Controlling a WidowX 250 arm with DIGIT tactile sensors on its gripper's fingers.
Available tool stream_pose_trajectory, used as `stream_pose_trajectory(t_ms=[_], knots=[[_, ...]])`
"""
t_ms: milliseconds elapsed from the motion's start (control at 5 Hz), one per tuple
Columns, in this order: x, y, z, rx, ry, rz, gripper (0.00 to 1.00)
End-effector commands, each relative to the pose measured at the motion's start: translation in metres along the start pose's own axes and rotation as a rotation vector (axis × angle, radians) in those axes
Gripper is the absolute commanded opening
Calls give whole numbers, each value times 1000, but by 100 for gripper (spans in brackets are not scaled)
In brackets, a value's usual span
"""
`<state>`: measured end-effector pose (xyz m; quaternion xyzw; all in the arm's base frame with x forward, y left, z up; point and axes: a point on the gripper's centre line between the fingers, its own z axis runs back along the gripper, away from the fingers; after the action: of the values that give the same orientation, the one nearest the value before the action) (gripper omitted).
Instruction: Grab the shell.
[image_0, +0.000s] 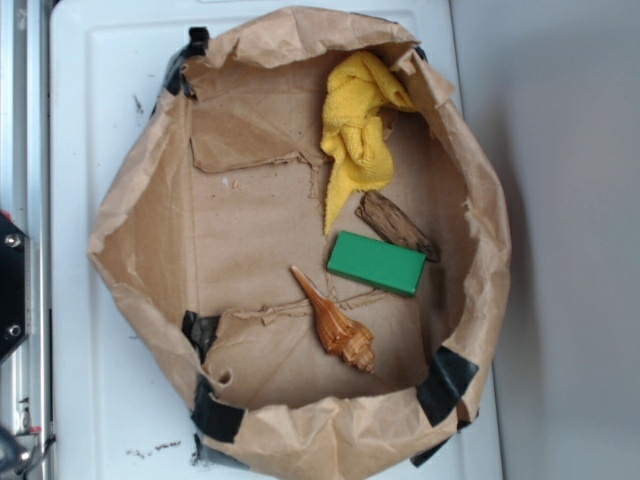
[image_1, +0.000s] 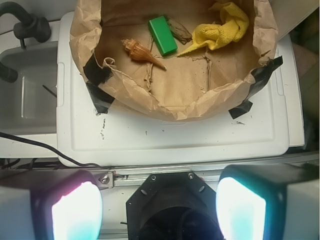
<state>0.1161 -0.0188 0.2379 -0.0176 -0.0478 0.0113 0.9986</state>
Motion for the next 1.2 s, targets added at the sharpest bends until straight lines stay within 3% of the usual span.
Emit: stream_pose_trajectory(t_ms=[0,600,1000], knots=[[0,0,0,0,0,0,100],[52,-3,-5,-37,-45,5,100],[98,0,-34,6,-48,-240,100]])
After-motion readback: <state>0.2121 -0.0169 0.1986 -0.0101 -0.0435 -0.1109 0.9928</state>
